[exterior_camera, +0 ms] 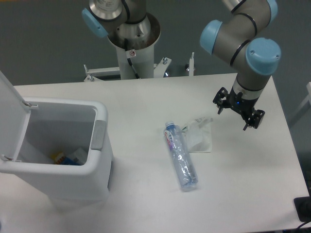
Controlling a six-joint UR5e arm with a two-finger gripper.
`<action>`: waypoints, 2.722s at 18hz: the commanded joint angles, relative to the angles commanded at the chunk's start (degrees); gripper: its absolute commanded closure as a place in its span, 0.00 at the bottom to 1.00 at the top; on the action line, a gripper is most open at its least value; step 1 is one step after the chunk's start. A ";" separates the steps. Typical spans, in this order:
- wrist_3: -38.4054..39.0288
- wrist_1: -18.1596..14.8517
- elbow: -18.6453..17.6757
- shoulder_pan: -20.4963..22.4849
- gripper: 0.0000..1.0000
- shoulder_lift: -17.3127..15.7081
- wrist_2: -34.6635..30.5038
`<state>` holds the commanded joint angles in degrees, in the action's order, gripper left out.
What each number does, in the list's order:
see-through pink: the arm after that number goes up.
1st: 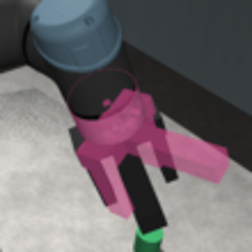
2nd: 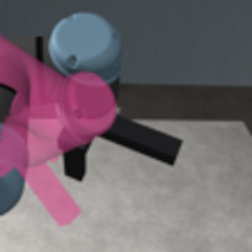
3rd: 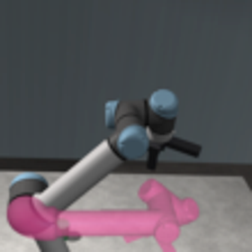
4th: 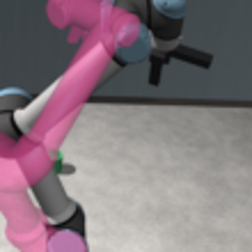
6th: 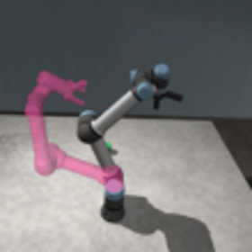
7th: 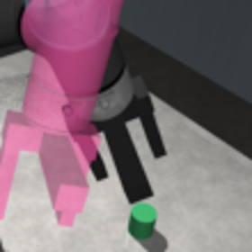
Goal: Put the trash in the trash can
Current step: 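Move the gripper down toward the clear plastic bag, then close the gripper on the clear plastic bag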
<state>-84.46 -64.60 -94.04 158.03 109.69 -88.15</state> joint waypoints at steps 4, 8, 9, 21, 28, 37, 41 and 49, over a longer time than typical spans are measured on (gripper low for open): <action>0.09 0.96 0.18 -0.52 0.00 0.26 0.09; 1.83 1.85 -0.96 -1.32 0.00 0.09 0.70; 3.32 2.19 -1.75 -1.32 0.00 0.09 1.05; 6.59 10.63 -10.19 -4.83 0.00 1.41 5.19; 6.50 11.60 -12.30 -5.36 0.23 2.46 2.64; 6.59 11.16 -11.78 -5.27 1.00 2.20 2.37; 6.33 10.20 -10.29 -5.10 1.00 1.93 2.46; 7.73 1.23 -0.89 -4.66 1.00 2.20 2.55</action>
<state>-76.74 -63.37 -94.93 153.37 111.88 -85.61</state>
